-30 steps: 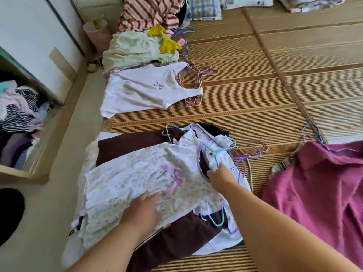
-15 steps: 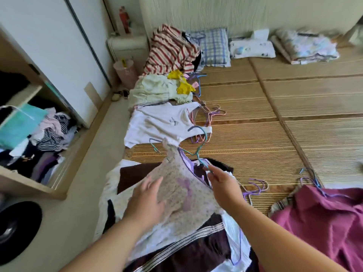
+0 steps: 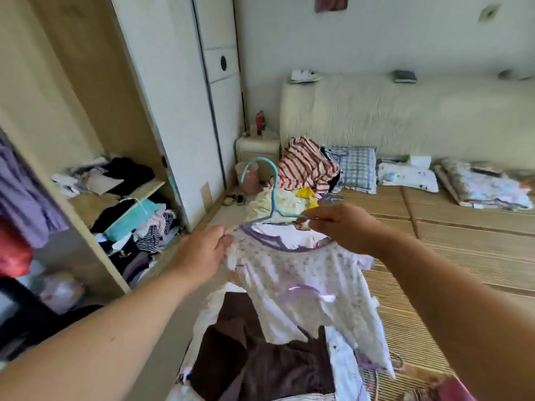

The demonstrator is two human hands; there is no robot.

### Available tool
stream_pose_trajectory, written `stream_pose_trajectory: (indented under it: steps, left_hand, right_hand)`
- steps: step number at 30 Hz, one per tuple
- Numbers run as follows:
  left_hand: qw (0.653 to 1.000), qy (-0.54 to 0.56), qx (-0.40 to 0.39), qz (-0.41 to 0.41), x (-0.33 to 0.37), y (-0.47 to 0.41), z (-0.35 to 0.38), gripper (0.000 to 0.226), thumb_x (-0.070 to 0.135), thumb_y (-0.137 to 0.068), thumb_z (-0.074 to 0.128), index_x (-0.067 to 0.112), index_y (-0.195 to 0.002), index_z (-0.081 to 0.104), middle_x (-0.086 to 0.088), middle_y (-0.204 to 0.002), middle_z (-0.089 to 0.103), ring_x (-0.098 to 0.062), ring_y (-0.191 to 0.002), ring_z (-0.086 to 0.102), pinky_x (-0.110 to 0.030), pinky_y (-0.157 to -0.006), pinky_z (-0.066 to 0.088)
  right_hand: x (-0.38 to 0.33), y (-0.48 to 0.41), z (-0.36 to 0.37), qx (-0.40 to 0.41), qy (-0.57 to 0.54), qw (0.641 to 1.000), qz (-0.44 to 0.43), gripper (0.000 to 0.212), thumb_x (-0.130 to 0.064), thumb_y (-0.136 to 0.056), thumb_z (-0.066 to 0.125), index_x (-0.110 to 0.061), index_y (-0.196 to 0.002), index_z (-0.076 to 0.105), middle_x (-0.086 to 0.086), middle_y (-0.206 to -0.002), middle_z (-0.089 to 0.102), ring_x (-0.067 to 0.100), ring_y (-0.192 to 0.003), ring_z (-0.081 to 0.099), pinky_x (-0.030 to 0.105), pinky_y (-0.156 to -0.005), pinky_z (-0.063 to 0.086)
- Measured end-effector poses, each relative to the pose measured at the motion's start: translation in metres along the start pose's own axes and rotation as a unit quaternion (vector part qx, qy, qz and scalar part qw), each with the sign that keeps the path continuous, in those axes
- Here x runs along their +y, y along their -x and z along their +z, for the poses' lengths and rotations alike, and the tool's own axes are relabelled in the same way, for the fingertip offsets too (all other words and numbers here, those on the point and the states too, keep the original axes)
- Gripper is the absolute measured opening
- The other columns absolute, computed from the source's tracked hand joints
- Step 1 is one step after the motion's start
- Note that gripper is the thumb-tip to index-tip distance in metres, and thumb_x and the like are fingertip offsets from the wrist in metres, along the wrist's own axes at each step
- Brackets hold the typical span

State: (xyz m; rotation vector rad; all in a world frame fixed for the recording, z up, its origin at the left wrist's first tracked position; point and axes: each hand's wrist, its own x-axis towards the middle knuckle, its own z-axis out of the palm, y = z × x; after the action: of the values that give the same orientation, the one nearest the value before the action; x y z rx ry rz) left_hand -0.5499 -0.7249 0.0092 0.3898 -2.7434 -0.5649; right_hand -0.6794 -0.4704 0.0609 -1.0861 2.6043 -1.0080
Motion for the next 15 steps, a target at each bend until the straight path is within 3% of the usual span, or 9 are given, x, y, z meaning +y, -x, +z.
stream_pose_trajectory:
  steps: [2, 4, 6, 8, 12, 15]
  left_hand:
    - [0.997, 0.07, -0.016, -0.033, -0.007, 0.006, -0.017, 0.022, 0.031, -0.098, 0.047, 0.012, -0.094, 0.058, -0.007, -0.082, 0.066, -0.023, -0.077, 0.064, -0.037, -0.067, 0.048]
    - [0.994, 0.094, -0.004, -0.047, -0.022, 0.012, -0.033, 0.021, 0.031, -0.098, 0.047, 0.015, -0.092, 0.059, -0.005, -0.078, 0.066, -0.019, -0.072, 0.063, -0.032, -0.063, 0.048]
    - [0.994, 0.096, 0.004, -0.06, -0.045, 0.015, -0.048, 0.024, 0.031, -0.098, 0.047, 0.017, -0.08, 0.054, -0.002, -0.068, 0.06, -0.018, -0.064, 0.059, -0.026, -0.053, 0.042]
    - [0.994, 0.085, 0.015, -0.068, -0.073, 0.015, -0.065, 0.03, 0.031, -0.098, 0.046, 0.018, -0.071, 0.046, 0.0, -0.063, 0.054, -0.019, -0.061, 0.055, -0.027, -0.05, 0.036]
    - [0.995, 0.066, 0.024, -0.066, -0.136, 0.01, -0.099, 0.032, 0.031, -0.098, 0.045, 0.023, -0.068, 0.045, 0.004, -0.063, 0.052, -0.006, -0.061, 0.05, -0.021, -0.046, 0.03]
    - [0.996, 0.052, 0.018, -0.064, -0.195, 0.01, -0.125, 0.03, 0.031, -0.099, 0.043, 0.019, -0.071, 0.046, 0.004, -0.063, 0.051, -0.005, -0.056, 0.05, -0.014, -0.042, 0.034]
  right_hand:
    - [-0.017, -0.006, -0.007, 0.009, 0.017, 1.0, -0.009, 0.025, -0.029, -0.09, 0.061, -0.034, -0.114, 0.066, -0.019, -0.076, 0.062, 0.001, -0.07, 0.054, 0.005, -0.059, 0.036]
    - [-0.031, -0.011, -0.009, 0.02, 0.04, 0.999, -0.012, 0.035, -0.031, -0.087, 0.064, -0.035, -0.122, 0.061, -0.019, -0.085, 0.065, 0.0, -0.074, 0.056, 0.012, -0.065, 0.038]
    - [-0.039, -0.017, -0.003, 0.02, 0.058, 0.998, 0.008, 0.044, -0.032, -0.087, 0.065, -0.031, -0.13, 0.055, -0.006, -0.108, 0.068, 0.008, -0.089, 0.061, 0.019, -0.076, 0.04]
    - [-0.048, -0.025, 0.013, 0.003, 0.106, 0.994, 0.02, 0.042, -0.034, -0.092, 0.057, -0.025, -0.133, 0.053, 0.001, -0.118, 0.065, 0.017, -0.101, 0.061, 0.023, -0.083, 0.041]
    - [-0.087, -0.051, 0.071, 0.007, 0.131, 0.991, 0.039, 0.03, -0.033, -0.097, 0.048, -0.019, -0.119, 0.063, 0.002, -0.1, 0.068, 0.02, -0.086, 0.061, 0.034, -0.08, 0.049]
    - [-0.125, -0.077, 0.128, 0.035, 0.1, 0.994, 0.033, 0.024, -0.028, -0.096, 0.05, -0.016, -0.111, 0.066, 0.006, -0.102, 0.068, 0.027, -0.095, 0.06, 0.032, -0.076, 0.044]
